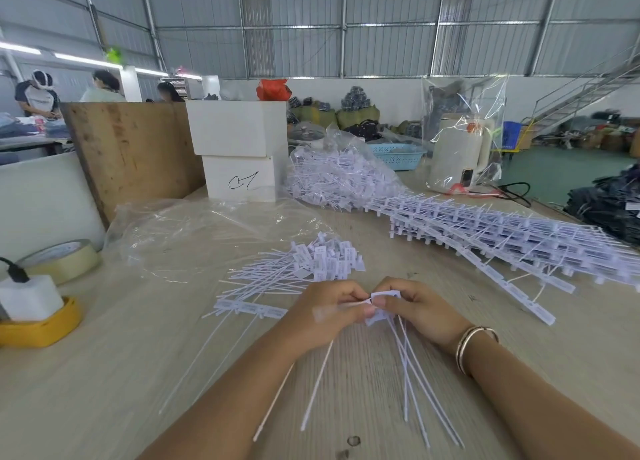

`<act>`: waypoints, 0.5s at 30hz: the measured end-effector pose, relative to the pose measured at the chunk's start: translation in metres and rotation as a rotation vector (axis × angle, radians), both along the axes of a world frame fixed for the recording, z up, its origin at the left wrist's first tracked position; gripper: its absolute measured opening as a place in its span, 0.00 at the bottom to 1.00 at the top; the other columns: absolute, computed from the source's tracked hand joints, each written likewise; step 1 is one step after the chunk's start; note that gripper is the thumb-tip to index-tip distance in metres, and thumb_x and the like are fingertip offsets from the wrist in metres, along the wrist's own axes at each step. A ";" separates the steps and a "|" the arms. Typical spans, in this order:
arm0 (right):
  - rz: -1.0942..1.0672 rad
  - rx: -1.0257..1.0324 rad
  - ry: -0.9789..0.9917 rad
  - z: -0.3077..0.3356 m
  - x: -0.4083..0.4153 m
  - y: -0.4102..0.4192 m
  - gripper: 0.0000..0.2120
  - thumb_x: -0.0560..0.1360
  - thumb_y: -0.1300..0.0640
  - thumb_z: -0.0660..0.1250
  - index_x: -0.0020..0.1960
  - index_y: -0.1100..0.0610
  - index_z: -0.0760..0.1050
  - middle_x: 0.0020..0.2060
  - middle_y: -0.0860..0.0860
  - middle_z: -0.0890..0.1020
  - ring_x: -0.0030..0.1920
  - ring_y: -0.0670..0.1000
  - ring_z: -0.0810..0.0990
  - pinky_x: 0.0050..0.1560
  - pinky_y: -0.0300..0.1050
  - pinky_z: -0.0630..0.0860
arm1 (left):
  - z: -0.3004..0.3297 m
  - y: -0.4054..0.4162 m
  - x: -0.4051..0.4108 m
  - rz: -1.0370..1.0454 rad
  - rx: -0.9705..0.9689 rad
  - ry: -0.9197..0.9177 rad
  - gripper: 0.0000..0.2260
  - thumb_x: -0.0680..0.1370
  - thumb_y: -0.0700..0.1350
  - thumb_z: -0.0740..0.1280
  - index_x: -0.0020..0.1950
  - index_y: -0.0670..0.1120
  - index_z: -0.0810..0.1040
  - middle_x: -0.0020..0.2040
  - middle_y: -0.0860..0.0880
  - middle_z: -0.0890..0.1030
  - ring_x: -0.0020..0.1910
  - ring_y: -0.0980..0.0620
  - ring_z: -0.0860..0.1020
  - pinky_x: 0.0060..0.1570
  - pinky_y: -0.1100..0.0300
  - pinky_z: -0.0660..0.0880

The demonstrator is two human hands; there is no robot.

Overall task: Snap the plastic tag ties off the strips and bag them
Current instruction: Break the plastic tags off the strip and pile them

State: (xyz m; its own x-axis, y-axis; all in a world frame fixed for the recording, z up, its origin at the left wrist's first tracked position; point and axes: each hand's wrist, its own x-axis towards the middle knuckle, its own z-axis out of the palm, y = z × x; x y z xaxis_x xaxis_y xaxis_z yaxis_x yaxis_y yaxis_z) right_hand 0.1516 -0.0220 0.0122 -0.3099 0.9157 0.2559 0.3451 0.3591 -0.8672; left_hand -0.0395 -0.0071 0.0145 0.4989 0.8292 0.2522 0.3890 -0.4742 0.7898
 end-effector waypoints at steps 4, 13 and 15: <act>-0.003 -0.035 0.162 0.003 0.000 -0.002 0.07 0.71 0.54 0.66 0.40 0.56 0.80 0.37 0.50 0.81 0.41 0.47 0.78 0.47 0.38 0.72 | 0.004 0.003 0.001 -0.025 -0.106 -0.113 0.06 0.75 0.44 0.70 0.42 0.56 0.80 0.38 0.55 0.84 0.41 0.55 0.83 0.42 0.58 0.77; -0.096 0.054 -0.143 -0.004 0.000 0.007 0.06 0.75 0.60 0.67 0.43 0.62 0.79 0.44 0.56 0.78 0.44 0.48 0.76 0.51 0.43 0.71 | -0.005 -0.005 0.001 0.082 0.213 0.241 0.04 0.75 0.48 0.68 0.49 0.55 0.76 0.41 0.58 0.79 0.40 0.60 0.77 0.42 0.60 0.74; -0.138 0.092 -0.241 -0.005 -0.001 0.009 0.04 0.75 0.58 0.68 0.42 0.58 0.79 0.43 0.52 0.77 0.45 0.48 0.76 0.51 0.42 0.71 | -0.006 -0.005 0.002 0.135 0.306 0.339 0.08 0.76 0.49 0.66 0.54 0.55 0.74 0.44 0.58 0.77 0.42 0.58 0.75 0.41 0.58 0.73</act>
